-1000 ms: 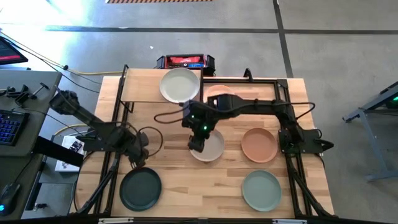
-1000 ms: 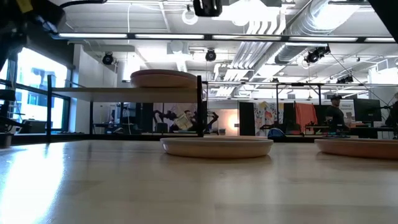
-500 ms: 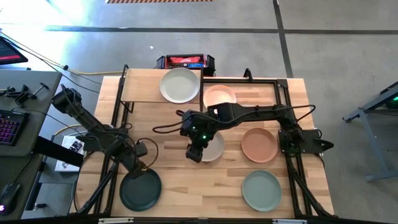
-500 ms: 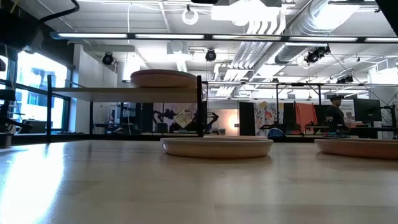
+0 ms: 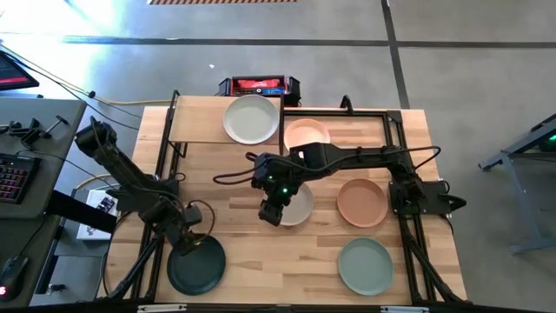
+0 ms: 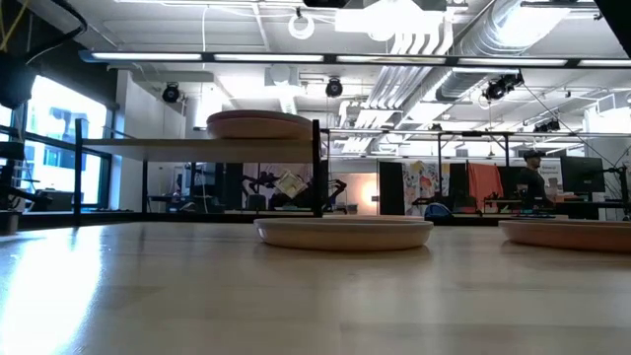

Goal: Place and stack plates onto a shelf
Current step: Stack the dark blue plate on top of the white plate on the shelf

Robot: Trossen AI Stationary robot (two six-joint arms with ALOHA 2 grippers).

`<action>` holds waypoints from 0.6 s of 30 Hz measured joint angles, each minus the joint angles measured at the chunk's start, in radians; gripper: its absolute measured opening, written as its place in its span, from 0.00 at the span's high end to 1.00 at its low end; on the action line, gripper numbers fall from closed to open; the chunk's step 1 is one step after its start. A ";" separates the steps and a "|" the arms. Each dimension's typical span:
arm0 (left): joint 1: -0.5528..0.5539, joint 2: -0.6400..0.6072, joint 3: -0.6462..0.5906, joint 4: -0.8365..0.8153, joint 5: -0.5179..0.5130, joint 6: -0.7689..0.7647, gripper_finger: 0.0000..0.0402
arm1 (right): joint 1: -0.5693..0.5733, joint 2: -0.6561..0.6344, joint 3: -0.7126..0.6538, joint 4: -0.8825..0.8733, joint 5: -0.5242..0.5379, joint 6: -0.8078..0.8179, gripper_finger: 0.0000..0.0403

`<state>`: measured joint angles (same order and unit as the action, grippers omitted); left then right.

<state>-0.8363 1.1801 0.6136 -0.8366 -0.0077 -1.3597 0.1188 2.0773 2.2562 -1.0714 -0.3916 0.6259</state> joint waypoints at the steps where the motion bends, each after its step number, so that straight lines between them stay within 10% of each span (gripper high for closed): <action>1: -0.006 0.000 0.000 0.006 0.000 0.000 0.64 | 0.000 0.000 0.000 0.000 0.000 0.003 0.73; 18: -0.029 0.060 0.000 0.036 -0.001 0.005 0.64 | 0.000 0.000 0.000 0.000 0.045 0.003 0.73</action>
<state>-0.8650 1.2396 0.6140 -0.8001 -0.0090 -1.3548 0.1184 2.0777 2.2562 -1.0714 -0.3466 0.6289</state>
